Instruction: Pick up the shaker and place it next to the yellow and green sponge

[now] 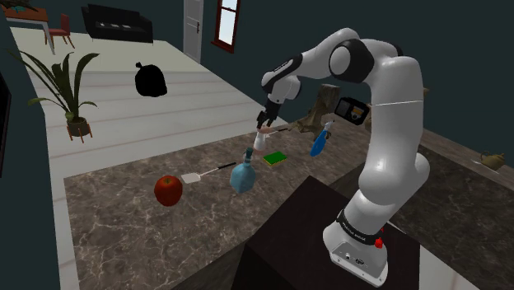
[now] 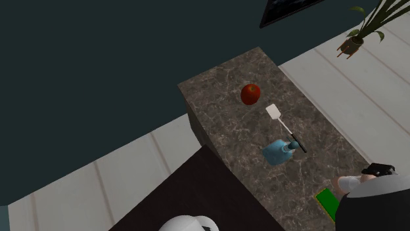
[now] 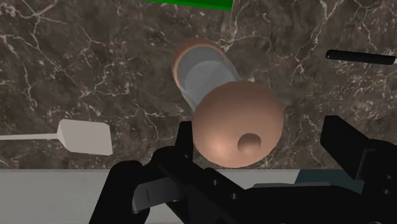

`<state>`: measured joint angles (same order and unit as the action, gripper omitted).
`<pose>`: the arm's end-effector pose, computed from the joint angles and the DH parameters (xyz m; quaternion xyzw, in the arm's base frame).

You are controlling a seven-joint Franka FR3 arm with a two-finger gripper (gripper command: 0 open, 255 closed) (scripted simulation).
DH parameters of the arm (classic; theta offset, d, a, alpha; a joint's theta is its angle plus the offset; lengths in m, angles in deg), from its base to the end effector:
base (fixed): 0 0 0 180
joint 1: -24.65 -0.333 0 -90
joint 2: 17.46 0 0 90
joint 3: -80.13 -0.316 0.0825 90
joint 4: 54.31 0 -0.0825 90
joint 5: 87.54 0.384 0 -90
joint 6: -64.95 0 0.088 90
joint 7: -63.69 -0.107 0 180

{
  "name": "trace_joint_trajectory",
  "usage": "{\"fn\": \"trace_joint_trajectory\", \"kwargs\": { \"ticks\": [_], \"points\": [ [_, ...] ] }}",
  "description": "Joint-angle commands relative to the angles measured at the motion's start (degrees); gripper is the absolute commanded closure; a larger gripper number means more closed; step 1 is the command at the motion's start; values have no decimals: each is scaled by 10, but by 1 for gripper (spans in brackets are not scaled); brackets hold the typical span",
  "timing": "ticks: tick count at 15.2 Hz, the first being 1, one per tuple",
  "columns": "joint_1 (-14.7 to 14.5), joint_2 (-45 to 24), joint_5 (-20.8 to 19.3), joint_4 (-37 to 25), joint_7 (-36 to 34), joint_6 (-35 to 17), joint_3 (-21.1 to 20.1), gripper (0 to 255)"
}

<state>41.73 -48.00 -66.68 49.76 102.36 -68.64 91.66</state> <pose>0.5783 -0.2980 0.2501 -0.9965 0.0247 -0.0453 0.0664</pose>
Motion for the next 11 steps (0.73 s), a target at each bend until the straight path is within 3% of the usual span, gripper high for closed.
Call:
{"fn": "trace_joint_trajectory", "kwargs": {
  "ticks": [1,3,11],
  "points": [
    [0,18,-7,-2,-3,20,5,0],
    [0,39,-16,-6,-9,44,11,0],
    [0,39,-16,-6,-9,44,11,0]
  ]
}}
